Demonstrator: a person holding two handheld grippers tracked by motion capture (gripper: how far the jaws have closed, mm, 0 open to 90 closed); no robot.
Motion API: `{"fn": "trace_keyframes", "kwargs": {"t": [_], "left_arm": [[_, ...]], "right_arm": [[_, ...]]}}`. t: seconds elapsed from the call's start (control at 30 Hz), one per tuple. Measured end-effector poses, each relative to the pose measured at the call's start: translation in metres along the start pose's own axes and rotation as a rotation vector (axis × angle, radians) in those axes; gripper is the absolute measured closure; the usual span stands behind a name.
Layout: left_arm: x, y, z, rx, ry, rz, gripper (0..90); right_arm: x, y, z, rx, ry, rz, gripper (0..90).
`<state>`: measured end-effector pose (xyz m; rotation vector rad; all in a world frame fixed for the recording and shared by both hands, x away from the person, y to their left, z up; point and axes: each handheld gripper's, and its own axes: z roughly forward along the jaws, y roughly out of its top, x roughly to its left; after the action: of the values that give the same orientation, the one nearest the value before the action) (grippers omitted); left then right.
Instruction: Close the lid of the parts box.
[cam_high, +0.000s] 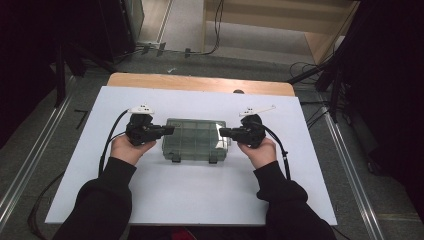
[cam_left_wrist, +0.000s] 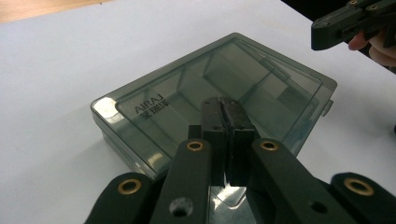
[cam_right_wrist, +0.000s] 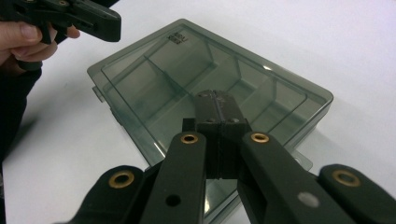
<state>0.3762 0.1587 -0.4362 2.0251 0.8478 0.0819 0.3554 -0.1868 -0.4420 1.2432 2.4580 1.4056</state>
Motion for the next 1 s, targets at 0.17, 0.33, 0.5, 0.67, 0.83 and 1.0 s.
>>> {"fn": "trace_keyframes", "kwargs": {"t": [0.17,0.33,0.5,0.67,0.83,1.0], "left_arm": [[0.0,-0.004,0.003,0.008,-0.003,0.003,89.0],[0.001,-0.008,0.004,0.007,-0.007,0.003,89.1],[0.002,-0.012,0.006,0.018,-0.009,0.001,89.0],[0.001,-0.013,0.009,0.023,-0.011,0.002,89.0],[0.002,-0.017,0.013,0.027,-0.017,0.003,89.0],[0.002,-0.022,0.015,0.043,-0.019,0.006,89.0]], "right_arm": [[0.001,-0.003,0.001,0.001,-0.003,-0.004,88.1],[0.001,-0.006,0.004,0.005,-0.001,-0.005,88.1],[0.002,-0.011,0.008,0.01,0.005,0.001,88.1],[0.003,-0.015,0.012,0.02,0.005,0.001,88.0],[0.001,-0.019,0.012,0.02,-0.001,0.008,88.1],[0.0,-0.023,0.014,0.031,-0.002,0.015,88.1]]}}
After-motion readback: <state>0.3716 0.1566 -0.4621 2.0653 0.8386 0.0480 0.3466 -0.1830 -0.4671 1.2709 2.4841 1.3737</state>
